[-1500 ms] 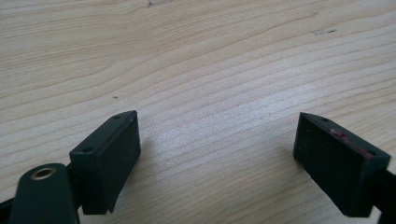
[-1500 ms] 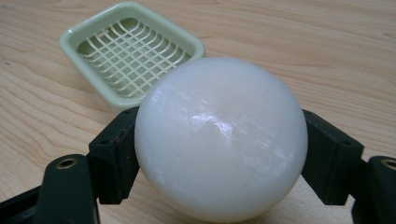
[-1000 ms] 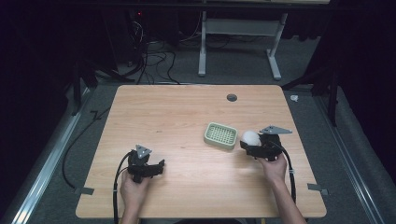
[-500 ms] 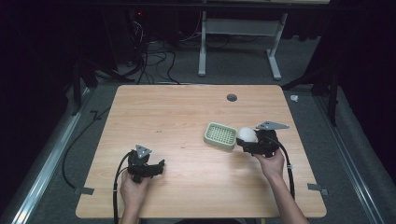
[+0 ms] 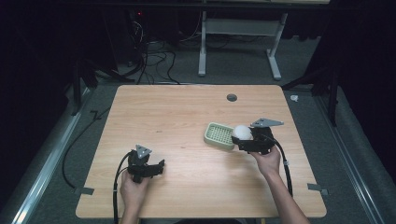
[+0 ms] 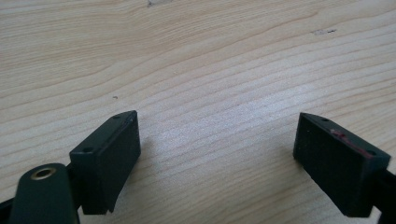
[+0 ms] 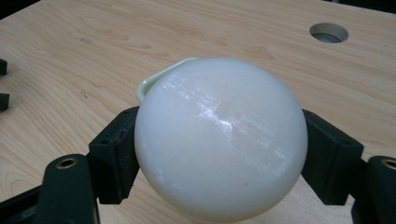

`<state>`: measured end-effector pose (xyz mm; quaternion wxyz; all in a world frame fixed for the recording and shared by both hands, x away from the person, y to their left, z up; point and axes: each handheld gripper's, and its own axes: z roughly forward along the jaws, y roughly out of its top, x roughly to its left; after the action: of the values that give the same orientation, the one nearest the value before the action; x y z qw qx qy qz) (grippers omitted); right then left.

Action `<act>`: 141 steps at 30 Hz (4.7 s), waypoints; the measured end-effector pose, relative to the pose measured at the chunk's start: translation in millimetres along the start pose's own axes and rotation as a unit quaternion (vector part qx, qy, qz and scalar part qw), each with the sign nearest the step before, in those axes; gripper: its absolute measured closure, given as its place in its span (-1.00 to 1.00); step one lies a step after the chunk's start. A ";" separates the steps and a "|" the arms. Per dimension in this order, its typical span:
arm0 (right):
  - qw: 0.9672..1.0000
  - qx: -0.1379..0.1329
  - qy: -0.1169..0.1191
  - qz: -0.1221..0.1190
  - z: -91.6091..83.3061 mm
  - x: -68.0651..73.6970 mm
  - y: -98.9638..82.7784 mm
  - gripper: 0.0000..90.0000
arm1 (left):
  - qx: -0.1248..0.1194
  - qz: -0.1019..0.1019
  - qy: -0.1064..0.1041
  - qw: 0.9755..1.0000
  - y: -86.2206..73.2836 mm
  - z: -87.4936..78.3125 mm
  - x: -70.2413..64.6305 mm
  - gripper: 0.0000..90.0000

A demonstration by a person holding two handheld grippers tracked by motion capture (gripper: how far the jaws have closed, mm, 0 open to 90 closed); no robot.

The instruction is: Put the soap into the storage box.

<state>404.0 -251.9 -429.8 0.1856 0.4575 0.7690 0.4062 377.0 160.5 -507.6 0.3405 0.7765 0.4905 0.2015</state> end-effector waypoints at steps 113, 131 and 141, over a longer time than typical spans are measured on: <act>1.000 0.014 0.001 -0.002 49.1 -7.2 20.5 -0.47 | 0.000 0.000 0.000 1.000 0.0 0.0 0.0 -0.66; 1.000 0.002 -0.003 0.005 29.7 -12.1 13.7 -0.45 | 0.000 0.000 0.000 1.000 0.0 0.0 0.0 -0.66; 1.000 -0.009 -0.005 0.008 17.3 -12.8 13.9 -0.44 | 0.000 0.000 0.000 1.000 0.0 0.0 0.0 -0.66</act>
<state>429.6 -251.5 -430.3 0.1897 0.4641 0.7607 0.4122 377.0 160.5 -507.6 0.3405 0.7765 0.4904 0.2014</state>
